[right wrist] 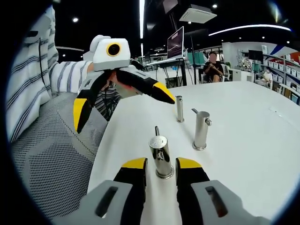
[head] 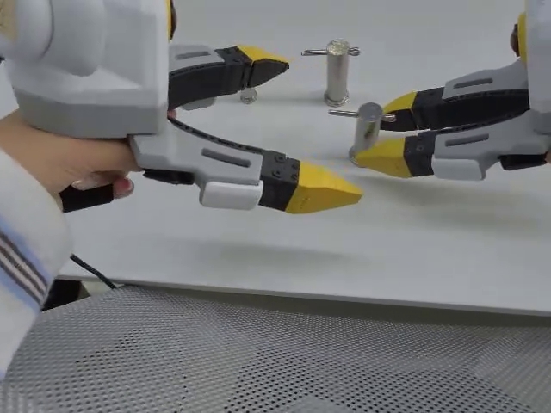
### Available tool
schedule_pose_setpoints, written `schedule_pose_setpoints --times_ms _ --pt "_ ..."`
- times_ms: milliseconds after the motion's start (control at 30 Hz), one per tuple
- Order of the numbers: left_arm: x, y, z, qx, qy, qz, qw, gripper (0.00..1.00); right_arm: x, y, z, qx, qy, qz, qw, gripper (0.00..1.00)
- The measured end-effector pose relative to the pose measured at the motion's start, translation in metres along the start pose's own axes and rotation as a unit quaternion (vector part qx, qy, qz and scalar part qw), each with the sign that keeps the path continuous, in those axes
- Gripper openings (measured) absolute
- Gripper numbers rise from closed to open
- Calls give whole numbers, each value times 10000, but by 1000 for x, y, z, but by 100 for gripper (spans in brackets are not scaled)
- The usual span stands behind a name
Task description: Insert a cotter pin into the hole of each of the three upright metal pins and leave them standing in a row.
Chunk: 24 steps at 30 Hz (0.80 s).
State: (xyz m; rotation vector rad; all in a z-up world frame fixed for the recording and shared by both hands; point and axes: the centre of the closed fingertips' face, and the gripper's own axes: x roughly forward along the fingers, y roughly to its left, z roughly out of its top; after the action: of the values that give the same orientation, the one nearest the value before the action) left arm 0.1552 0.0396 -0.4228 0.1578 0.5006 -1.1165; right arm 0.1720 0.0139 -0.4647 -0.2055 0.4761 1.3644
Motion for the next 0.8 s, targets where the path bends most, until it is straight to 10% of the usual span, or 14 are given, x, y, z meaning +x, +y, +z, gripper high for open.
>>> schedule_pose_setpoints --times_ms 300,800 --pt "-3 -14 -13 -261 186 28 9995 99 6 3 0 -373 -136 -3 9992 13" --pt "-16 -5 -25 -481 274 222 9982 99 8 4 3 -913 -54 -107 9958 9"
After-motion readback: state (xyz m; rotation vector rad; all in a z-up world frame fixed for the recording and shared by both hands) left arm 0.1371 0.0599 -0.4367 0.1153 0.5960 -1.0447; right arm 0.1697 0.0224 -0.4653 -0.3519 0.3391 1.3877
